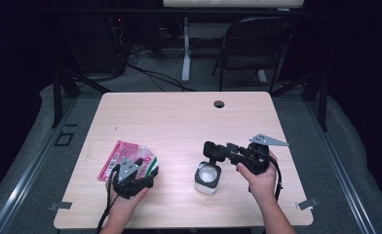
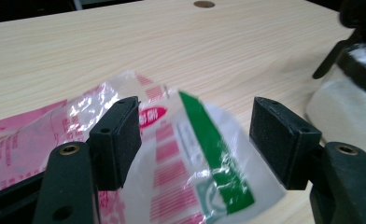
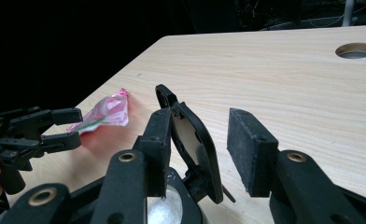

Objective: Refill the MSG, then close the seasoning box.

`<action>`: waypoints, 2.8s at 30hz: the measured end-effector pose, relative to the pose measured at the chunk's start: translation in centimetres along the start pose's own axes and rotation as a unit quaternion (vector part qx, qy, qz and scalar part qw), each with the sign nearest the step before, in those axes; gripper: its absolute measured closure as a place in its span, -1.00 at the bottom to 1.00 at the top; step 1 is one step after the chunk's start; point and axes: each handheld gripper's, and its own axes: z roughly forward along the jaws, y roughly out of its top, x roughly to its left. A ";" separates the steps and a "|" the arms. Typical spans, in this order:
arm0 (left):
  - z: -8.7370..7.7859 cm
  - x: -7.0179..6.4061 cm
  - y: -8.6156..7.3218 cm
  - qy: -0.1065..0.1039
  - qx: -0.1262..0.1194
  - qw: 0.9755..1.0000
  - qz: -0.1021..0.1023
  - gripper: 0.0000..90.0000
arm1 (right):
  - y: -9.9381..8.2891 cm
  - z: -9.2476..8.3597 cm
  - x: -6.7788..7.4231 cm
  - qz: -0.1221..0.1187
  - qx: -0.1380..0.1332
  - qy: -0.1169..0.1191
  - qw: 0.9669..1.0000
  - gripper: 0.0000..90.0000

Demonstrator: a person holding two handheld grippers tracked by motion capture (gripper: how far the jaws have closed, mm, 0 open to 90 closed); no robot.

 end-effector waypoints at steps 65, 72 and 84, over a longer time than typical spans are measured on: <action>-0.1 0.4 2.3 -0.024 -0.005 0.999 -0.033 -0.12 | -0.9 -1.0 2.0 -0.053 0.017 0.020 0.998 0.55; -0.1 0.5 2.4 -0.024 -0.008 0.999 -0.034 -0.11 | -1.2 -1.0 2.3 -0.058 0.018 0.023 0.998 0.54; 0.1 0.5 2.7 -0.030 -0.008 0.999 -0.032 -0.10 | -1.7 -1.0 2.9 -0.071 0.025 0.028 0.997 0.49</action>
